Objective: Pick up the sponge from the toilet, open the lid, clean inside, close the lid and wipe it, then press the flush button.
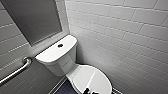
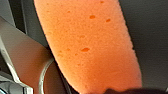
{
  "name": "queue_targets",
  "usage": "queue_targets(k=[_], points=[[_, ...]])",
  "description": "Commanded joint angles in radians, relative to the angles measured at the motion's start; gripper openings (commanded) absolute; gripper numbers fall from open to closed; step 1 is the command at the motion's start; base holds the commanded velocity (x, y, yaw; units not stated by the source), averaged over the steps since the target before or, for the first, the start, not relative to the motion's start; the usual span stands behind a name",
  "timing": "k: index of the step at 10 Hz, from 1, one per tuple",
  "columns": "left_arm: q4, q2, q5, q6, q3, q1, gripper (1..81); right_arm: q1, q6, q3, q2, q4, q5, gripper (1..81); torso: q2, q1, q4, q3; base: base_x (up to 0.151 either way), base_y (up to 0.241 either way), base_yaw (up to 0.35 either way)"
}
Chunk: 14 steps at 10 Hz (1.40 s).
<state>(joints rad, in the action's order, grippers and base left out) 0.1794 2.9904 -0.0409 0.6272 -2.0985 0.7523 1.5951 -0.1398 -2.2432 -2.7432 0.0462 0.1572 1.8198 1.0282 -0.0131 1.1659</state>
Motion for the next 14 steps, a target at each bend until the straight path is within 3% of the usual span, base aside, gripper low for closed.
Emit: queue_targets(k=[1, 4, 14], points=[[-0.003, -0.007, 0.038, -0.009, 0.089, -0.162, 81.1, 0.012, -0.001, 0.021, 0.008, 0.011, -0.090, 1.0, 0.000, 0.000, 0.000, 0.000, 0.000, 0.000, 0.000], [-0.003, -0.031, 0.064, -0.011, 0.137, -0.170, 81.1, 0.012, -0.001, 0.022, 0.008, 0.012, -0.090, 1.0, 0.000, 0.000, 0.000, 0.000, 0.000, 0.000, 0.000], [-0.003, 0.036, 0.059, -0.006, 0.015, -0.176, 81.1, 0.010, -0.001, 0.024, 0.008, 0.014, -0.088, 1.0, 0.000, 0.000, 0.000, 0.000, 0.000, 0.000, 0.000]])
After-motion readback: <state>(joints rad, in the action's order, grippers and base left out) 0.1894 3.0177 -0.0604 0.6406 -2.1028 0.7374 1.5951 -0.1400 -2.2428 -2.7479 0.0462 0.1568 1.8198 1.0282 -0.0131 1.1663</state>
